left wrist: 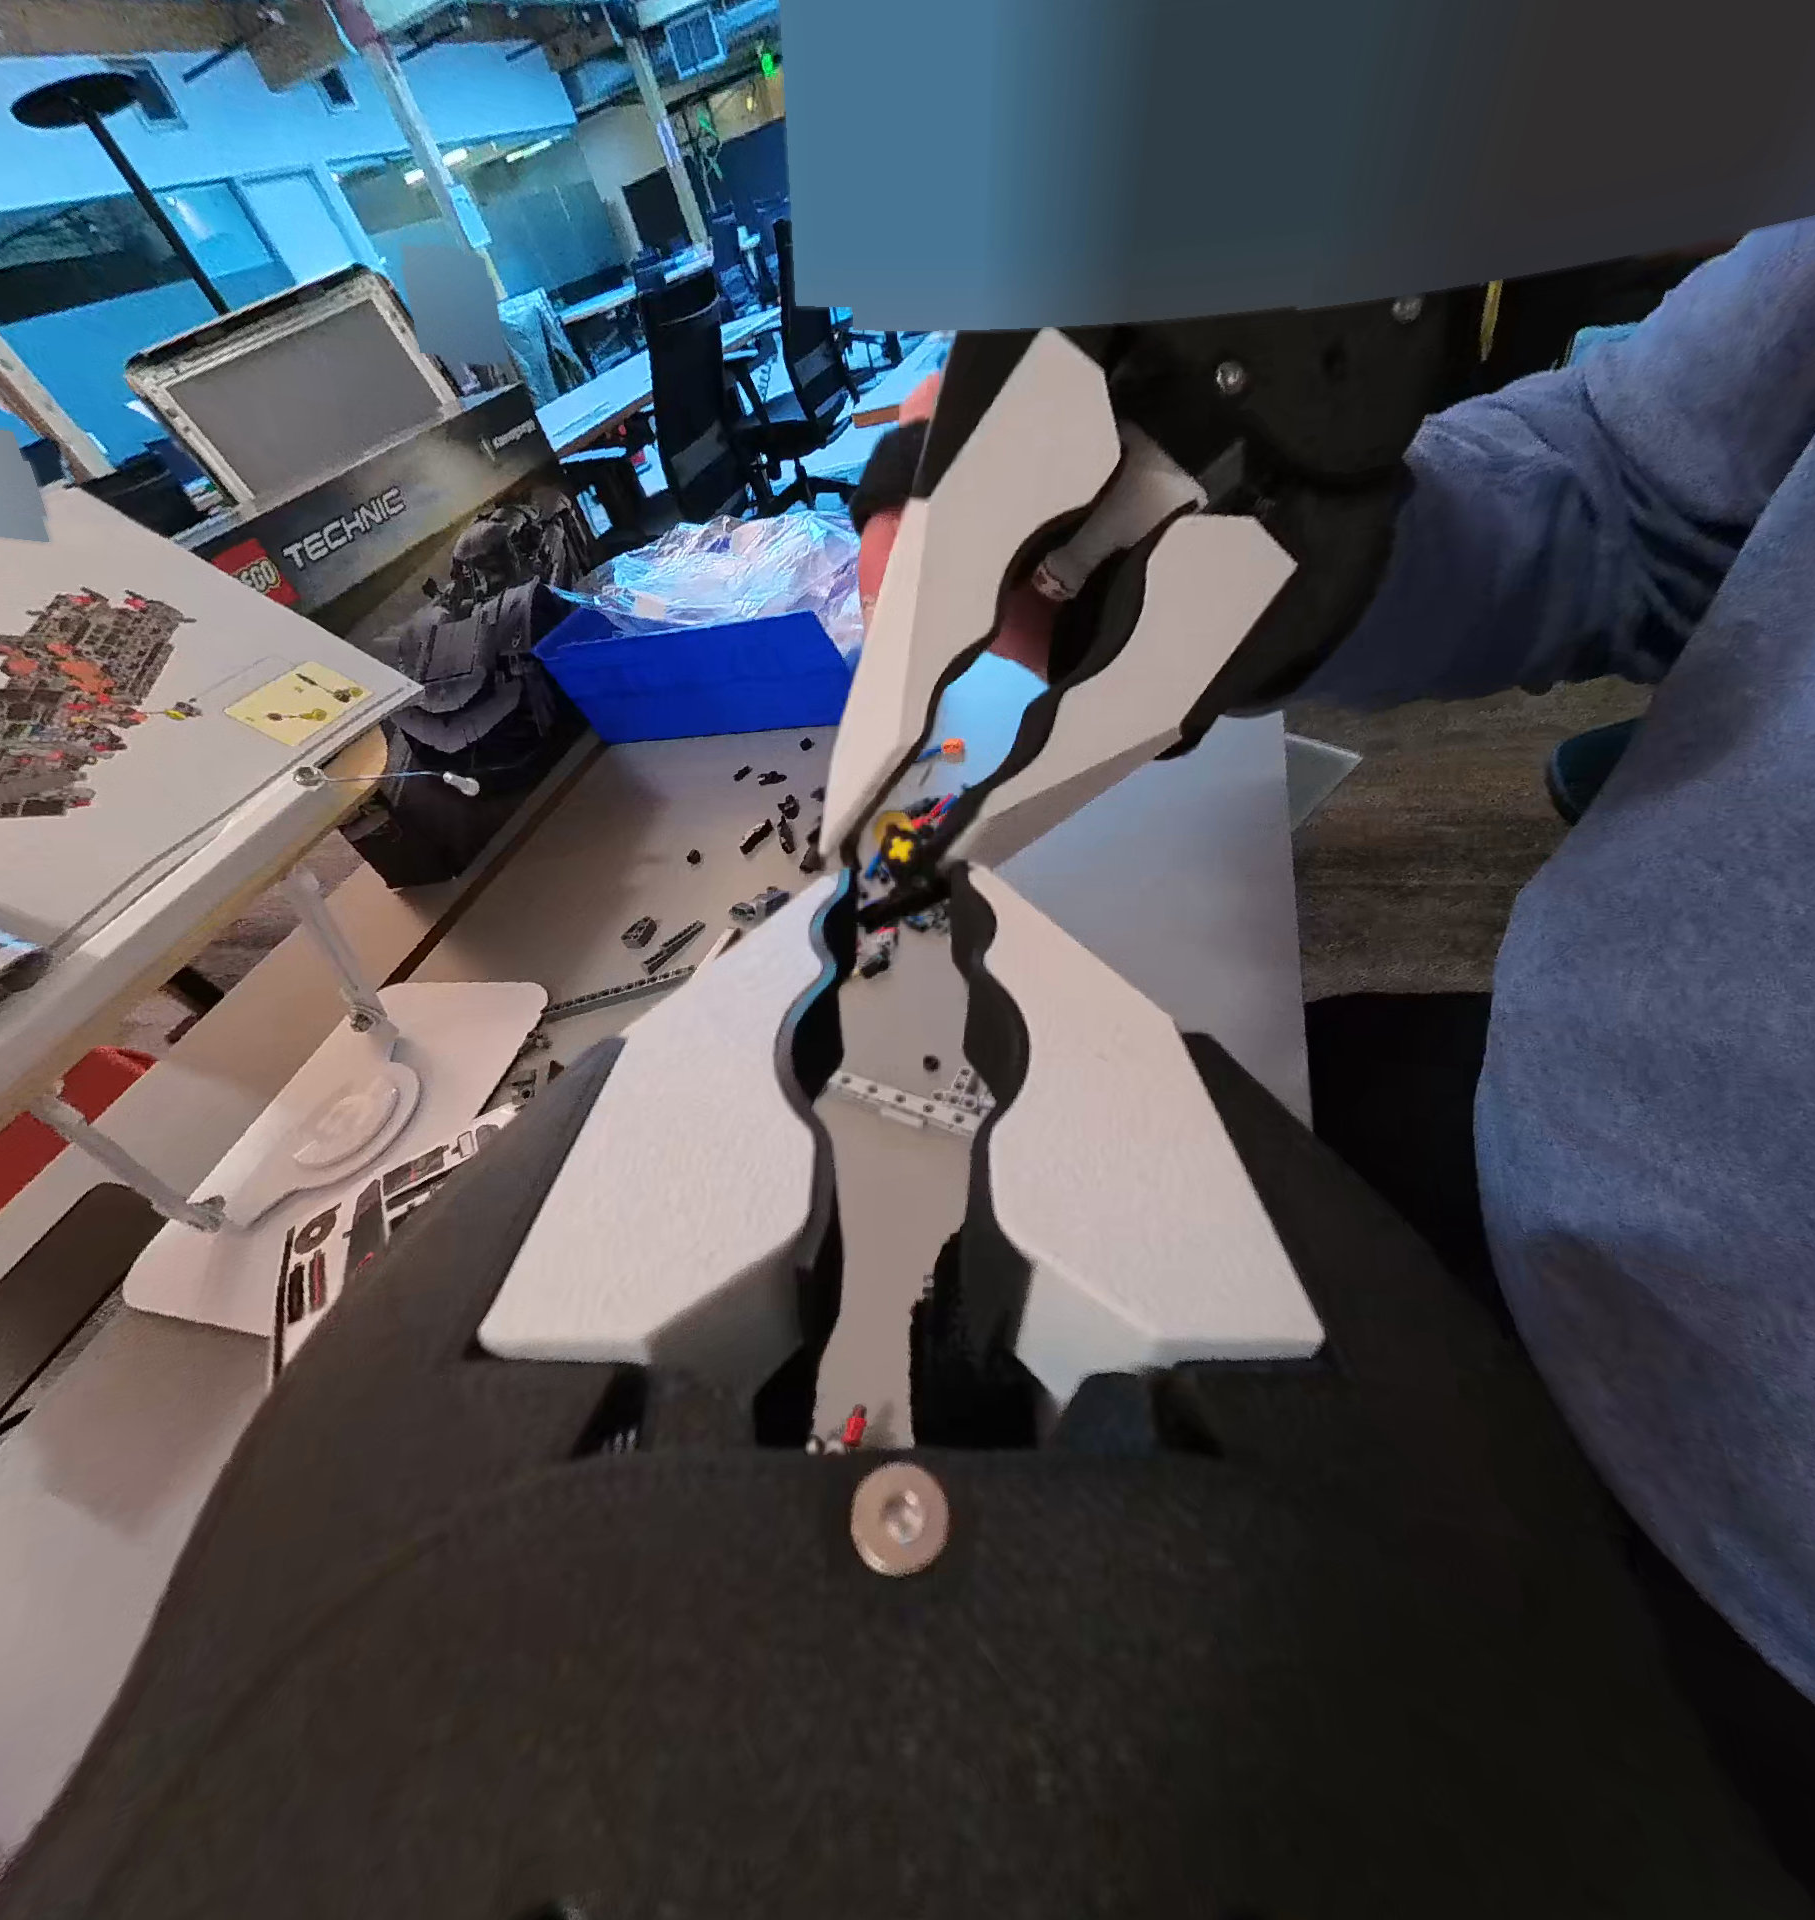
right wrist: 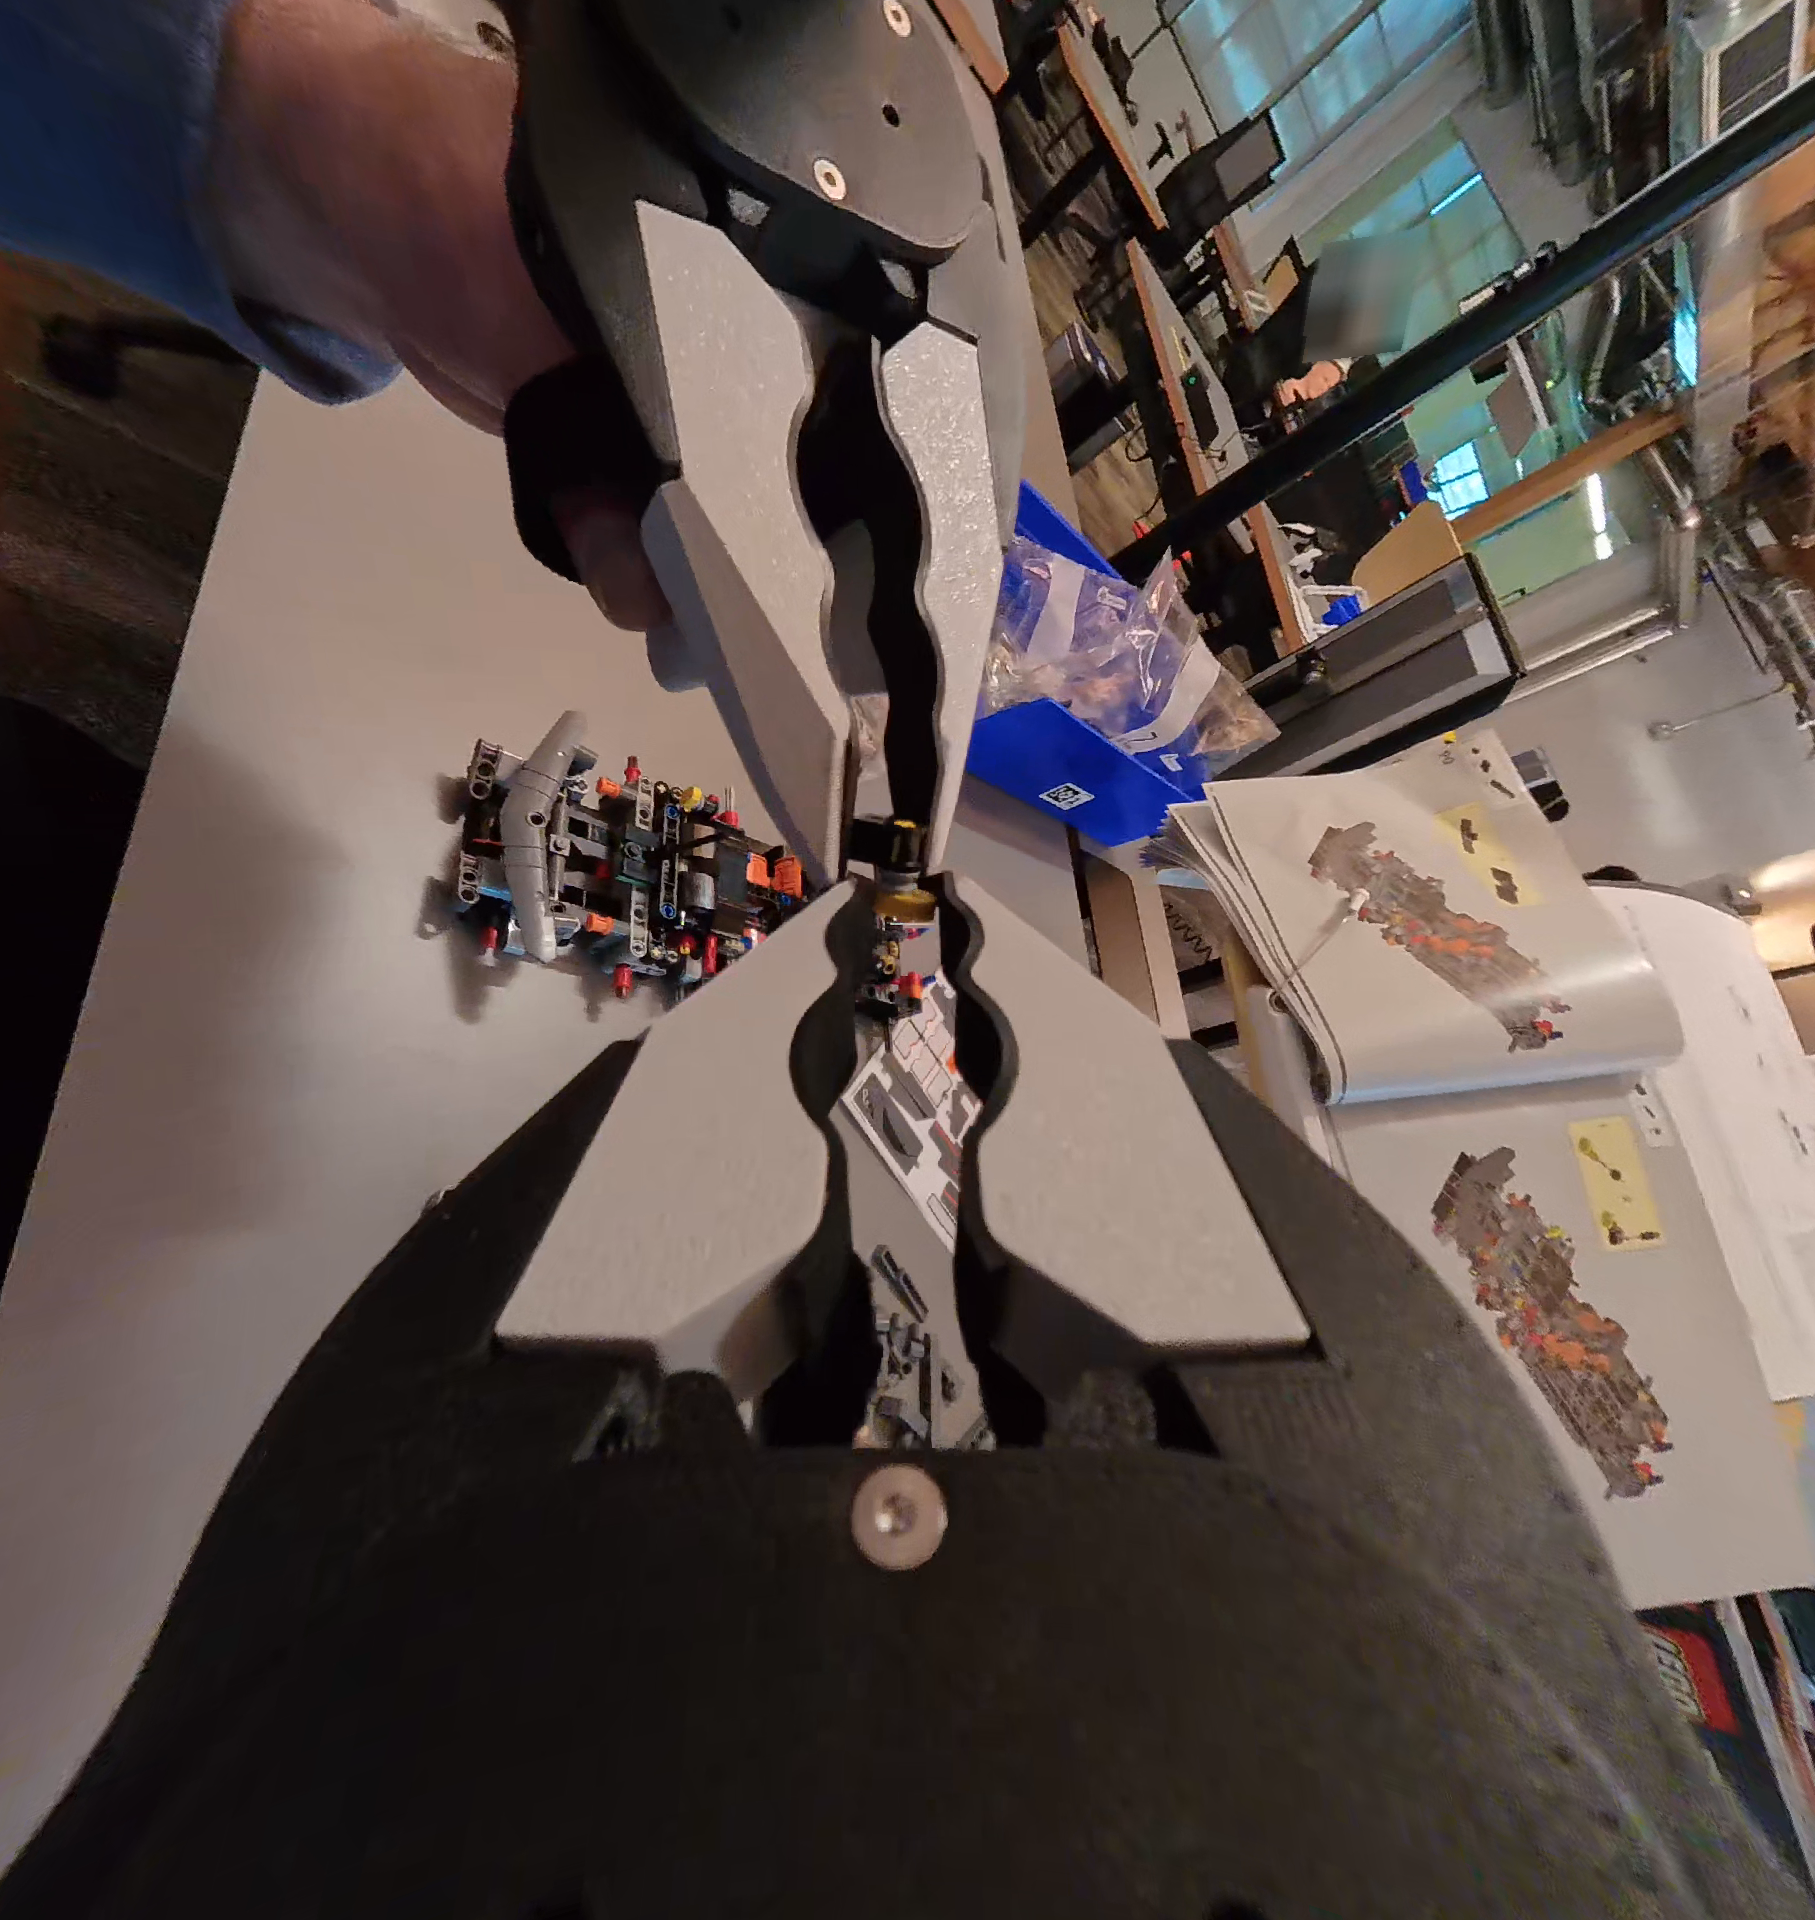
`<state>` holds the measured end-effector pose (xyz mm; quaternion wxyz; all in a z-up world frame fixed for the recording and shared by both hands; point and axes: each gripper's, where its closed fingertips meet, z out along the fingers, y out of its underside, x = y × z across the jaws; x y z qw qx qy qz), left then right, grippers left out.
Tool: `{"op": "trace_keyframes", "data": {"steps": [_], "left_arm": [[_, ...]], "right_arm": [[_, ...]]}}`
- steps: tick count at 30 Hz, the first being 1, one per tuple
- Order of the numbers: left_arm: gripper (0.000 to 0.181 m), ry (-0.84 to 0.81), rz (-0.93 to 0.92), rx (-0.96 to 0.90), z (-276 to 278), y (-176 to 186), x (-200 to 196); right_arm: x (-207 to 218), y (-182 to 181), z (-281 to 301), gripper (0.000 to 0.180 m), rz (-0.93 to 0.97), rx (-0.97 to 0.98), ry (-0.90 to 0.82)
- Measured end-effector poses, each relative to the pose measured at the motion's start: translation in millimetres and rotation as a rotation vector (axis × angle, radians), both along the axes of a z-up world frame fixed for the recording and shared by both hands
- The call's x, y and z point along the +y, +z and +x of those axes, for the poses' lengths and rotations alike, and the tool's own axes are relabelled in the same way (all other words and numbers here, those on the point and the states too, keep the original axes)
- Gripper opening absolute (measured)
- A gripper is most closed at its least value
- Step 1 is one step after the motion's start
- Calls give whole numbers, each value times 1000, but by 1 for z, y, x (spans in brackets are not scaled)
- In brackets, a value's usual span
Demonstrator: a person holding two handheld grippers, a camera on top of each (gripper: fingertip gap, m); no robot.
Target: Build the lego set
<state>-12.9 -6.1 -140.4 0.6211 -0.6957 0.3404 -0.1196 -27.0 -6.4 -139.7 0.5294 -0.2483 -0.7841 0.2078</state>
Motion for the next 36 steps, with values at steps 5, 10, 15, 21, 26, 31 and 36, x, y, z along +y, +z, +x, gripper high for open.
{"op": "trace_keyframes", "data": {"steps": [5, 10, 15, 21, 26, 31, 36], "left_arm": [[16, 11, -5, 7, 1, -1, 1], [19, 40, -9, 34, 0, -5, 4], [16, 71, 14, 30, -1, -5, 7], [20, 84, 19, 2, 0, -5, 9], [16, 49, -5, -102, 1, -3, 8], [15, 36, -21, -158, 3, -1, 8], [15, 62, 28, -106, 4, -2, 8]], "right_arm": [[1, -1, 1, 7, 38, 4, -51], [5, -5, 1, 7, 96, -4, -83], [10, -6, 0, 7, 128, -17, -117], [12, -7, 1, 6, 99, -12, -113], [11, -6, 2, 6, 129, 4, -103], [11, -7, 3, 6, 166, 8, -99], [11, -8, 3, 6, 32, -26, -86]]}}
